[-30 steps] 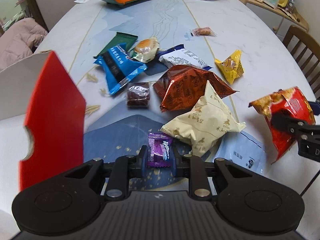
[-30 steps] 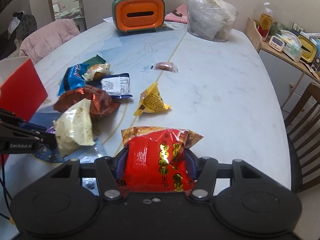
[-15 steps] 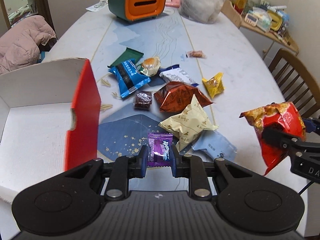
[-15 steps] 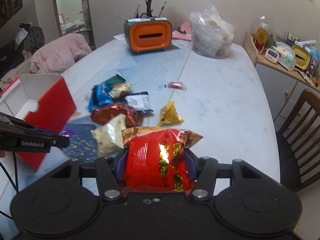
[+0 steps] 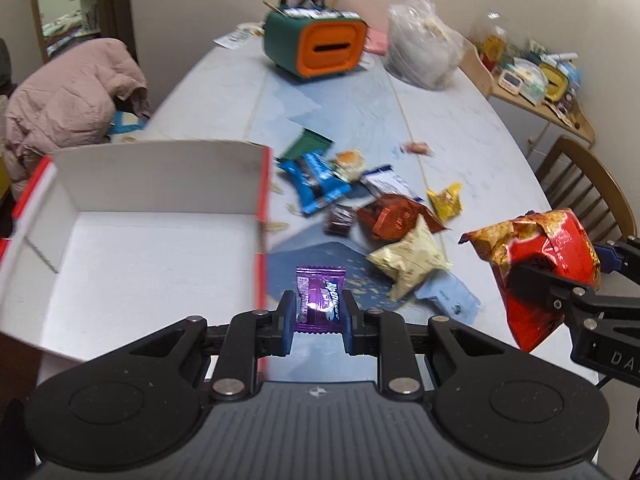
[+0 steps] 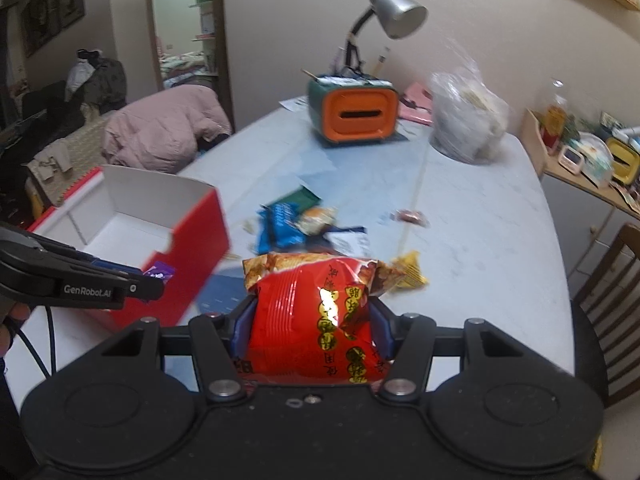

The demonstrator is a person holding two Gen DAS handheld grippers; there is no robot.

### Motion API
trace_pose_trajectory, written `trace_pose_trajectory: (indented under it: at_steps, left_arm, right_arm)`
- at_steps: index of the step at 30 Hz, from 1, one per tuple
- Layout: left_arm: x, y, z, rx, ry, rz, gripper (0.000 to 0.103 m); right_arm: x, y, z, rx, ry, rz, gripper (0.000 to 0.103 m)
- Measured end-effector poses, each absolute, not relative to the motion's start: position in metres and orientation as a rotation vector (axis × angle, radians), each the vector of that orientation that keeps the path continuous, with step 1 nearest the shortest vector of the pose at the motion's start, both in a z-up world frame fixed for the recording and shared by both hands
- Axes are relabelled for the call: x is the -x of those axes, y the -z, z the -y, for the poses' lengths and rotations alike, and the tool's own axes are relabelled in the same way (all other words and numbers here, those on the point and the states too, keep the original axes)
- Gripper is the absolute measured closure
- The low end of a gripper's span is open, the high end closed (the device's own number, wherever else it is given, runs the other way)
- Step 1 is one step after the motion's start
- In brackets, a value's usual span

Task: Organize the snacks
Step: 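Carry the purple candy with the left tool while the right tool carries the red chip bag into the box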

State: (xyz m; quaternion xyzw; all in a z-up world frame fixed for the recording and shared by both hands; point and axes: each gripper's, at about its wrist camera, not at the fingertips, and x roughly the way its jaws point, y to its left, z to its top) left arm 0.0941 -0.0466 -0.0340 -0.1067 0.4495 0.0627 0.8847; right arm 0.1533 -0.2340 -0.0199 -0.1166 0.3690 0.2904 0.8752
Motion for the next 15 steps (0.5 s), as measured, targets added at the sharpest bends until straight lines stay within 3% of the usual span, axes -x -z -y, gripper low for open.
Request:
trace_pose_trajectory:
  at_steps: [15]
  left_arm:
    - [-0.059, 0.013, -0.044, 0.23, -0.241, -0.88, 0.081]
  right_arm:
    - [-0.131, 0.013, 0.128, 0.273, -0.721, -0.751, 0.047]
